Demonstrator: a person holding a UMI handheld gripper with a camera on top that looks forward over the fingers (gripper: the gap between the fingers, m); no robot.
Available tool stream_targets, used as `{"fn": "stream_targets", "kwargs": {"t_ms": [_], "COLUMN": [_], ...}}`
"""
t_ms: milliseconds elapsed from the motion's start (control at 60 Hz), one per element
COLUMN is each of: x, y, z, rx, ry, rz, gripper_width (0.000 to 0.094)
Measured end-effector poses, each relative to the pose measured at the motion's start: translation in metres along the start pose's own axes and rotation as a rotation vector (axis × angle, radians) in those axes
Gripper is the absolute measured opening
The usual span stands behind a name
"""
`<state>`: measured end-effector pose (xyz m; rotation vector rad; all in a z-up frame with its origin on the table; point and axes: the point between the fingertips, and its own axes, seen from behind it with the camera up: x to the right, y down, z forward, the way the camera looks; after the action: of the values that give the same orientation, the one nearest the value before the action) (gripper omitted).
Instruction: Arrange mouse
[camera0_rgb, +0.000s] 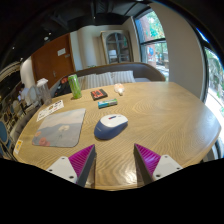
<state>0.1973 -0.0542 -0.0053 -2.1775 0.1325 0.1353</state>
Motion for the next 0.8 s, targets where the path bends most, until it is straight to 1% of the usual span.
{"fn": "stream_targets", "kwargs": {"t_ms": [200,467,550,600,633,650,683,750,800], "x": [-0.031,-0.033,-0.033,-0.031,-0.028,-0.027,-0.021,-0.021,-0.018], "y": [-0.02,-0.049,-0.057,-0.061,-0.063,-0.063,-0.061,-0.061,-0.062], "z": [0.04,0.081,0.093,0.099,0.102,0.104,0.107,0.108,0.107], "rx": [-0.001,-0.03,-0.029,-0.025,-0.025,-0.024,-0.023,-0.013,-0.014], "ry": [-0.033,0.014,0.044,0.07,0.089,0.103,0.139,0.171,0.185], "rz": [-0.038,0.004,0.034,0.045,0.042,0.037,0.016,-0.012,0.007], "gripper_width": [0.0796,0.0795,0.0791,0.0773,0.0744,0.0713,0.0619,0.0607,0.0568]}}
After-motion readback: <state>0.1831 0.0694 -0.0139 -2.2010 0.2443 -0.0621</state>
